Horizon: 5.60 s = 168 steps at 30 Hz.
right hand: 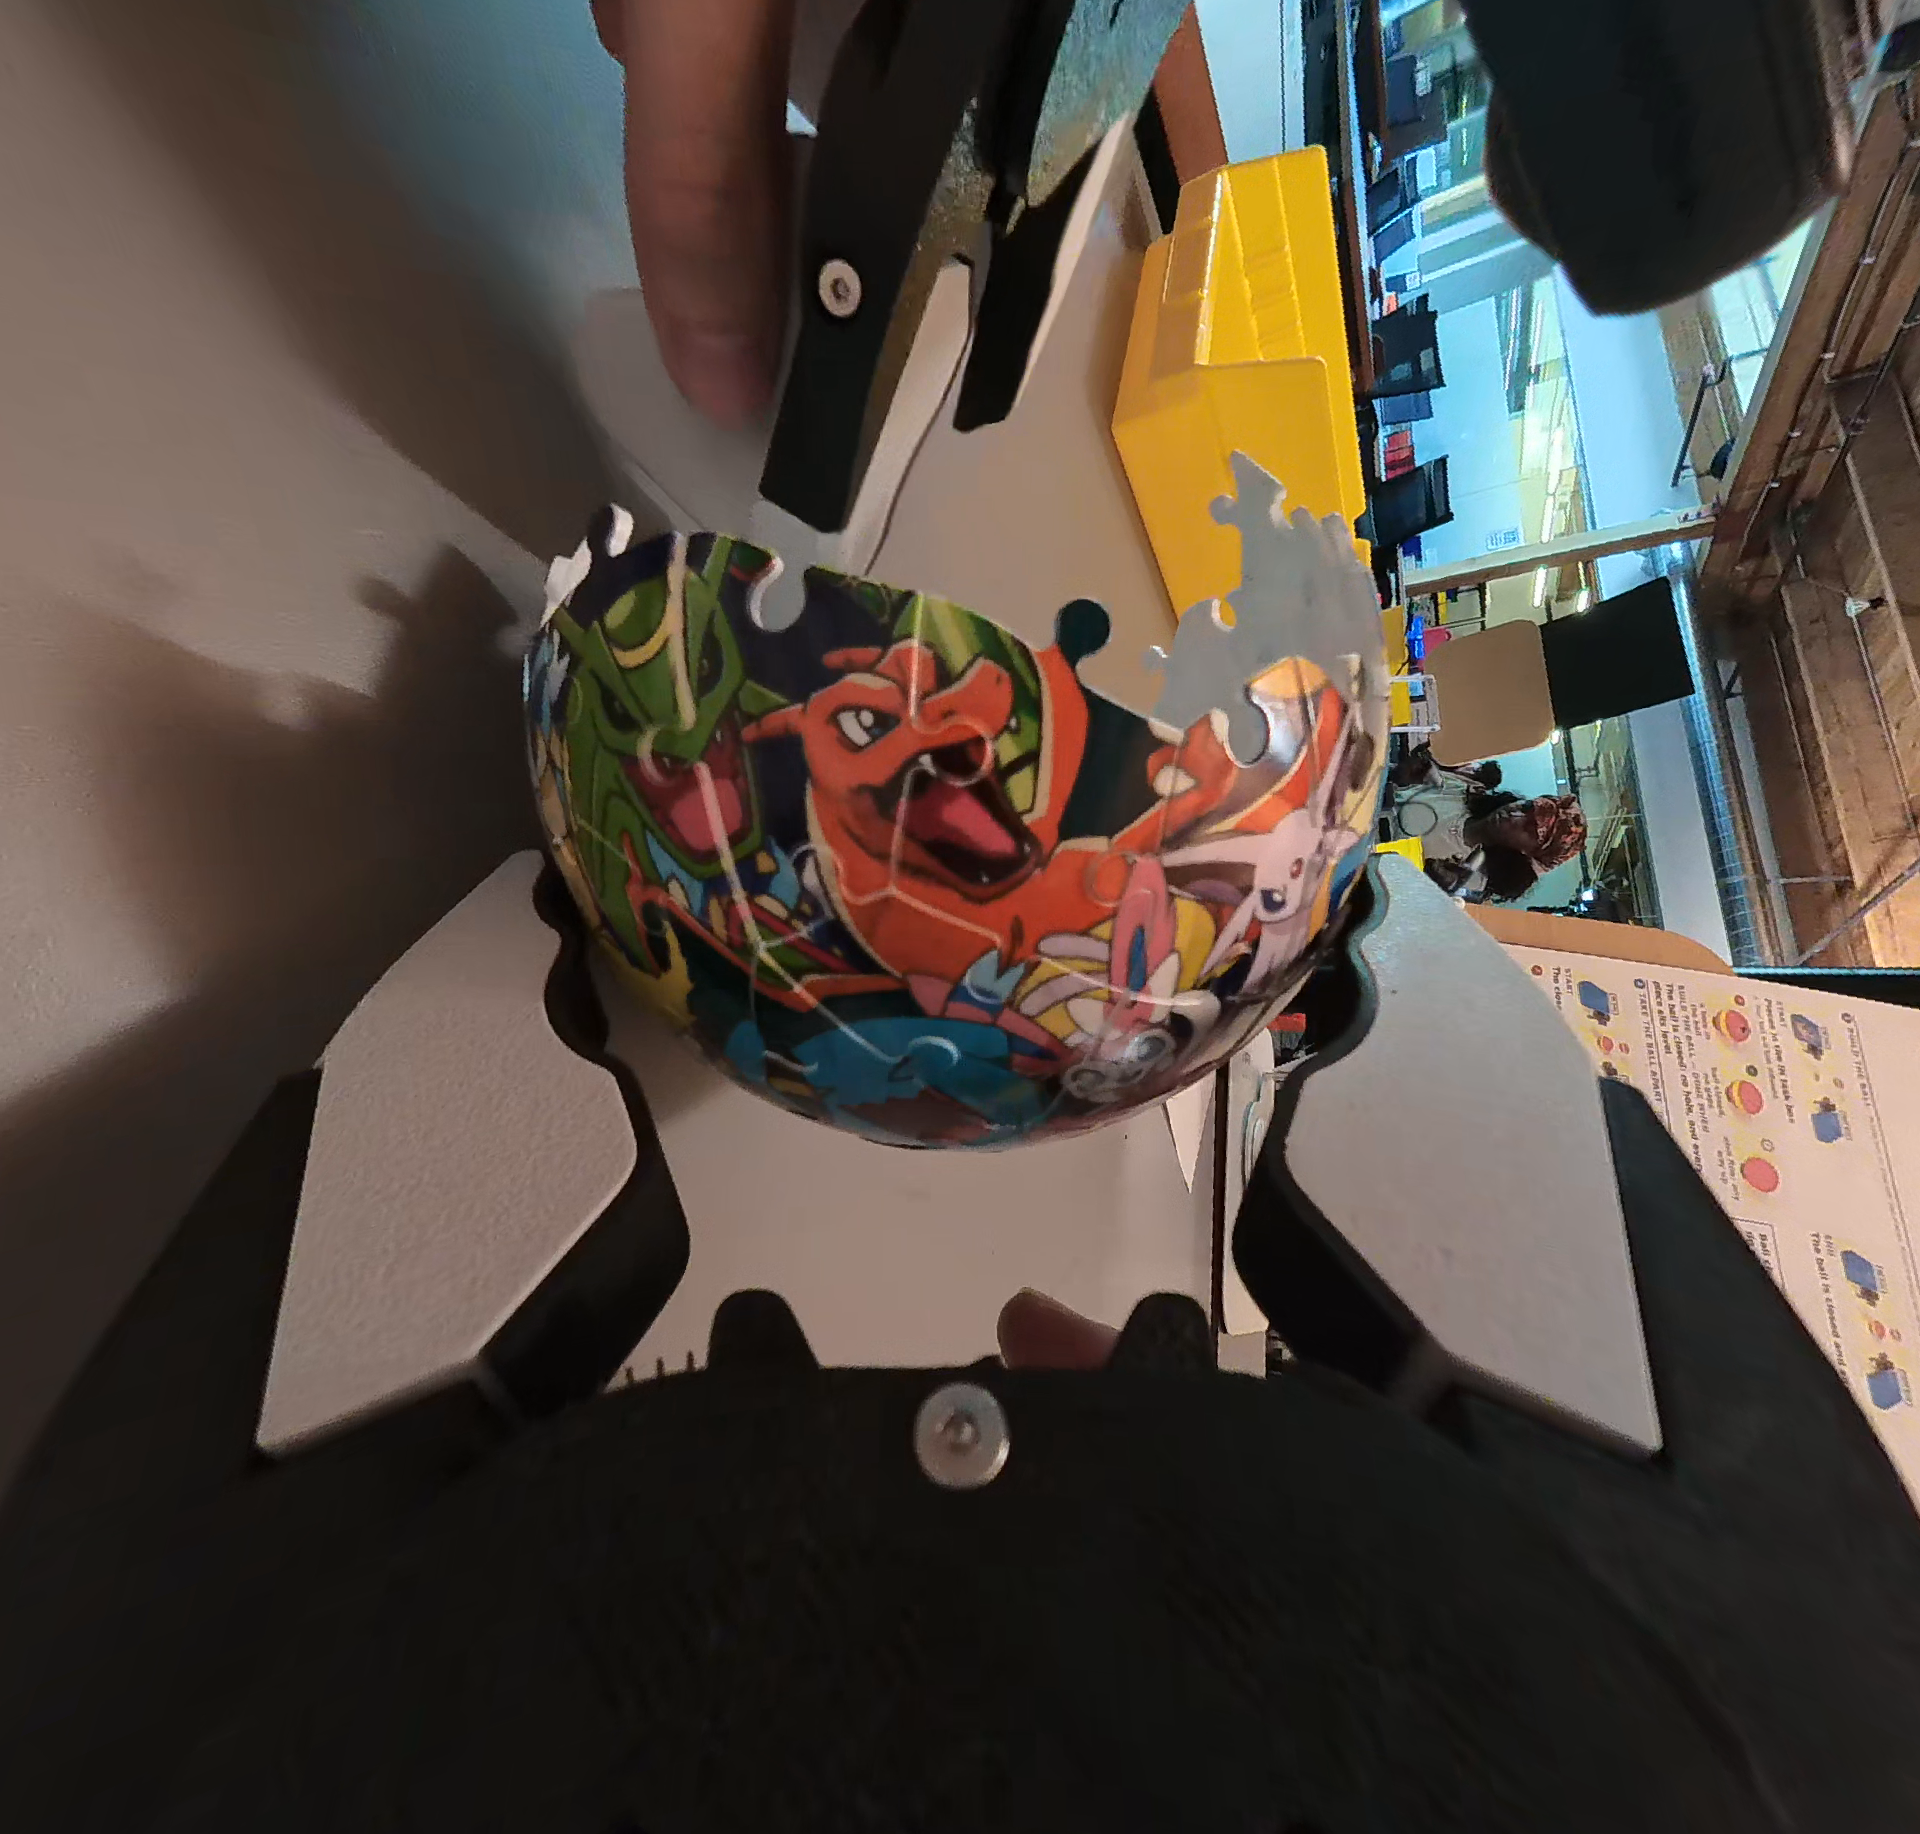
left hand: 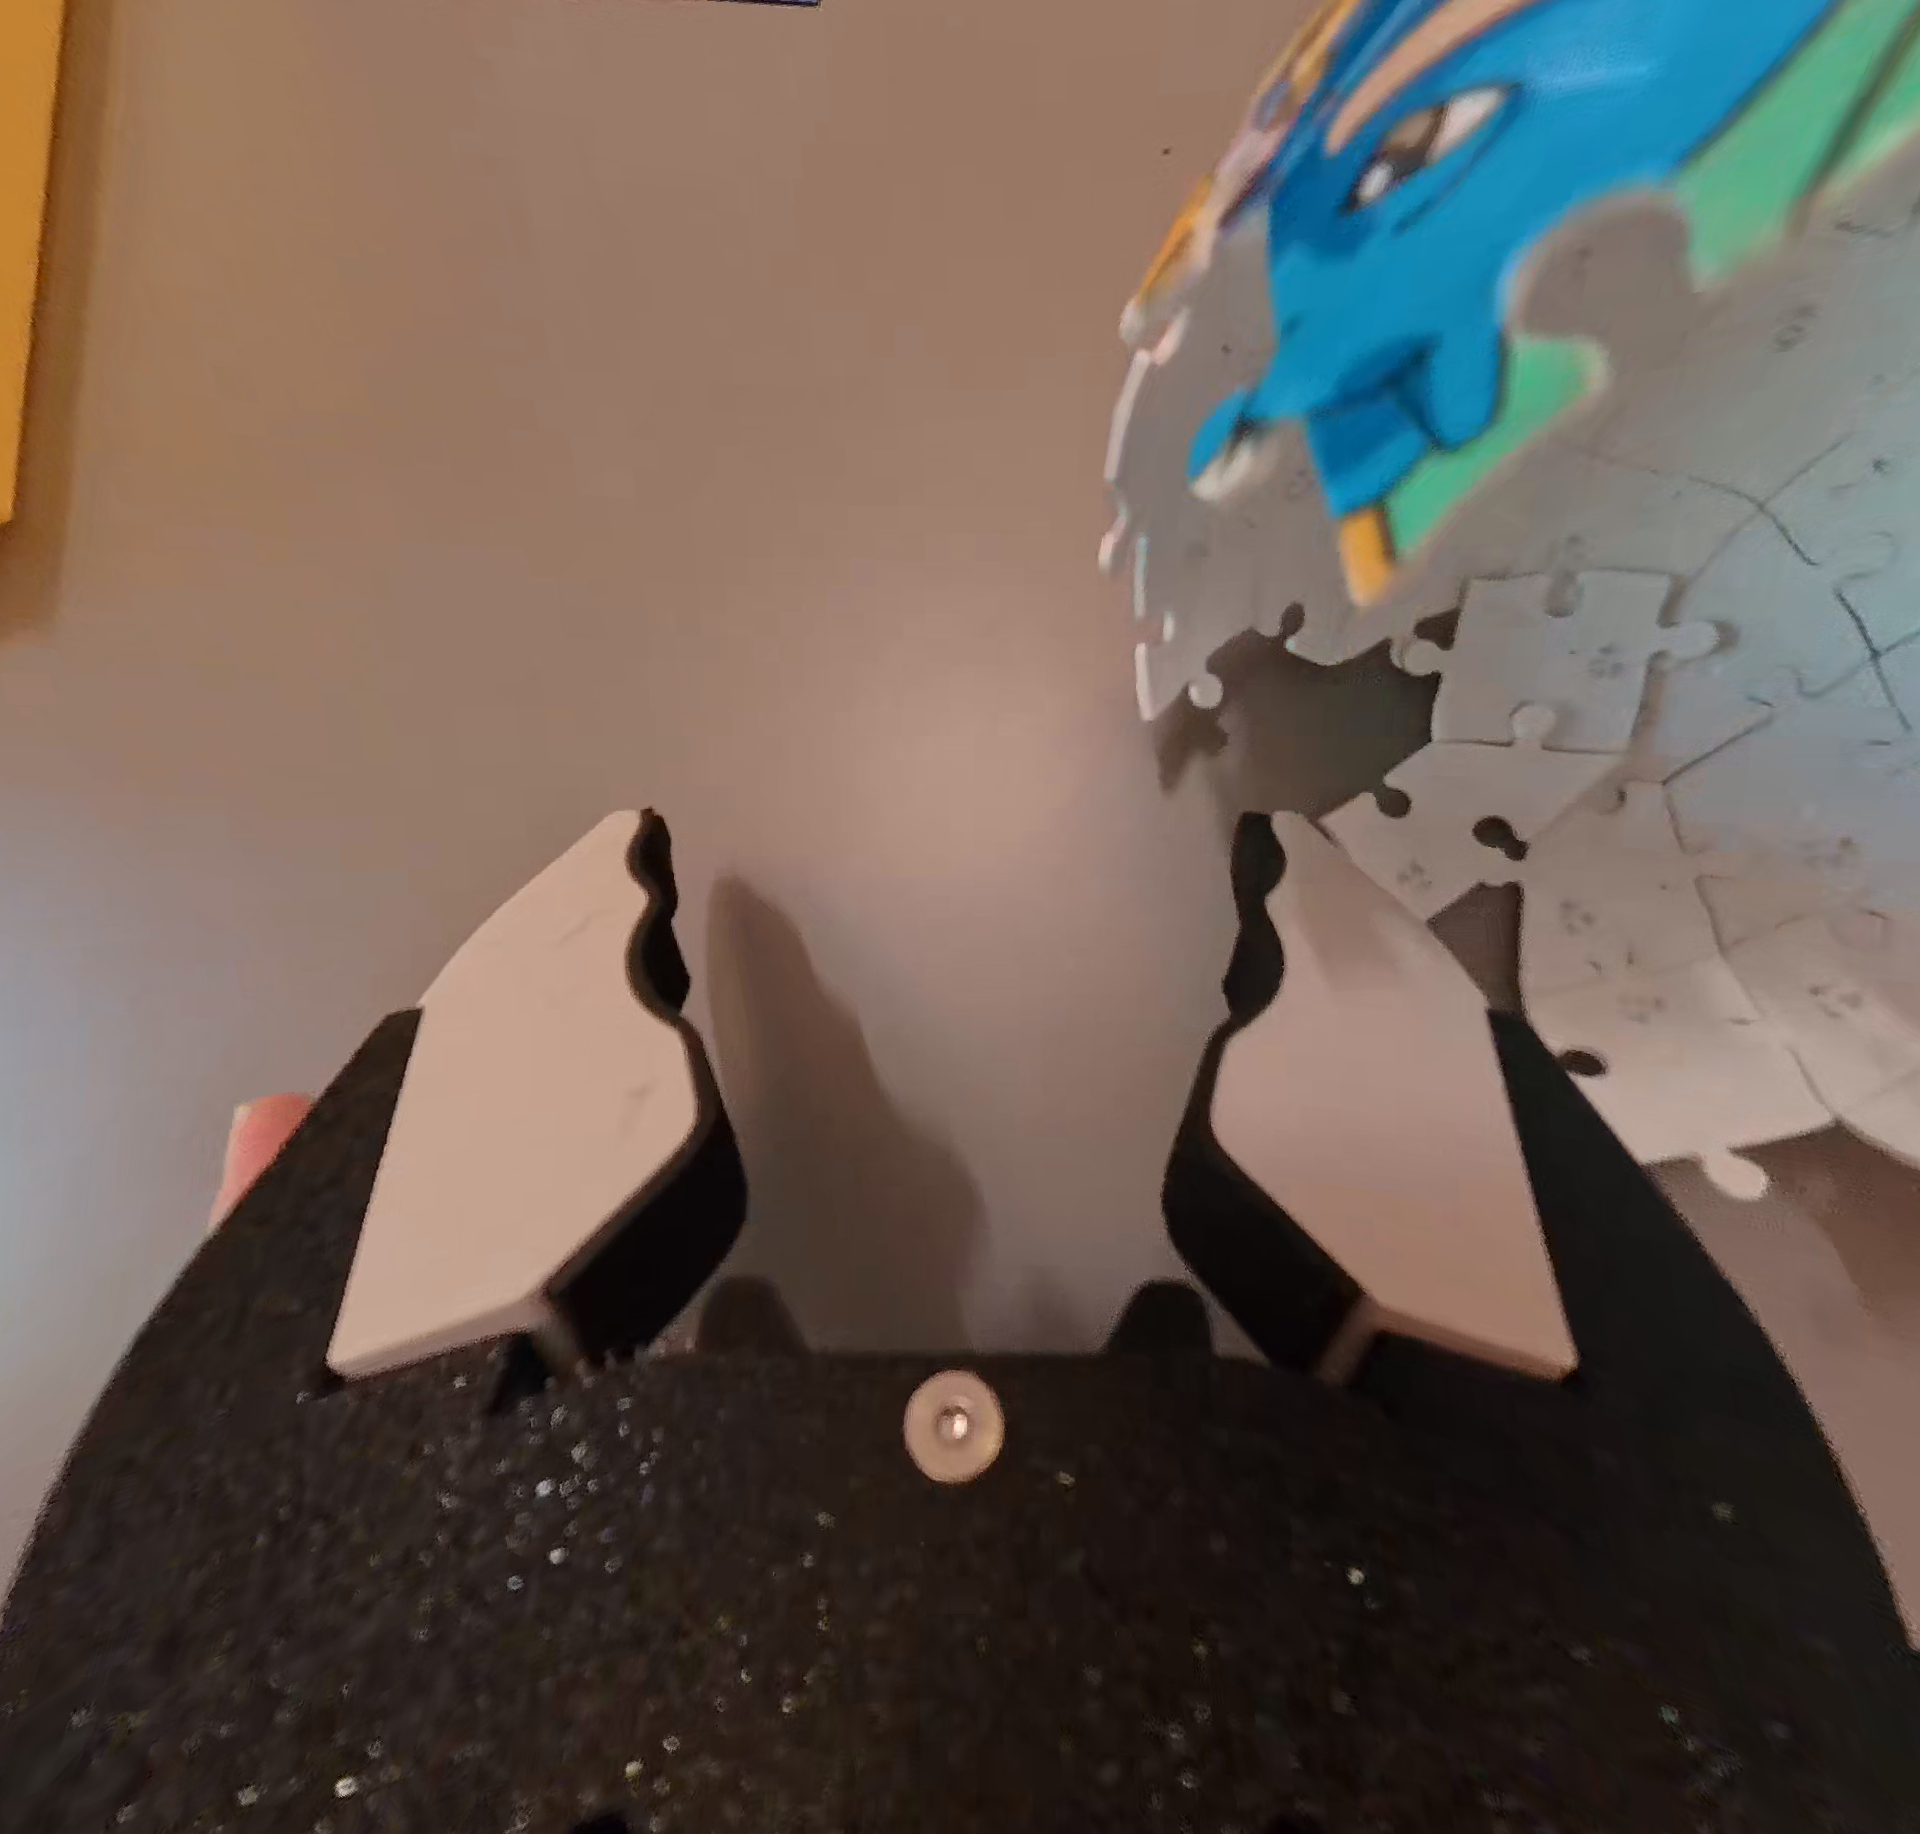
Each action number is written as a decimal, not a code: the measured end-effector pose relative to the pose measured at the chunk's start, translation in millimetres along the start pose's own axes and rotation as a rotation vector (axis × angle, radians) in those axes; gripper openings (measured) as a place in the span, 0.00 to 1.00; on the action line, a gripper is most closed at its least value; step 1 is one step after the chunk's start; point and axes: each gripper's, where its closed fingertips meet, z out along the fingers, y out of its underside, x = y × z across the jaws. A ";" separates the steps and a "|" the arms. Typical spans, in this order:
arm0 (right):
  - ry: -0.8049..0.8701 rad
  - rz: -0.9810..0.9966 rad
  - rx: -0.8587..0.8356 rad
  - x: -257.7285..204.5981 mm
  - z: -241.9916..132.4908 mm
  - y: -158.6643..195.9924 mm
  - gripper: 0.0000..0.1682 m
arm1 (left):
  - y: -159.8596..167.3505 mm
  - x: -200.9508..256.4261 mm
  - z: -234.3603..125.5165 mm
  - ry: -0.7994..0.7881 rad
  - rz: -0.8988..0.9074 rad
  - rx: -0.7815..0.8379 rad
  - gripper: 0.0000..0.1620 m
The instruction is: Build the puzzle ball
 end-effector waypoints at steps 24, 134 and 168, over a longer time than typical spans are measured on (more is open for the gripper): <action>-0.005 0.014 -0.004 0.5 -1.3 3.8 0.80 | -12.2 10.6 -2.3 0.082 -0.006 0.096 0.64; -0.006 0.016 -0.025 2.2 -2.9 12.4 0.80 | 0.2 5.3 -6.5 -0.001 0.010 0.026 0.65; -0.004 0.015 -0.024 2.3 -2.7 12.4 0.80 | 2.6 14.5 -13.9 0.046 0.210 0.000 0.61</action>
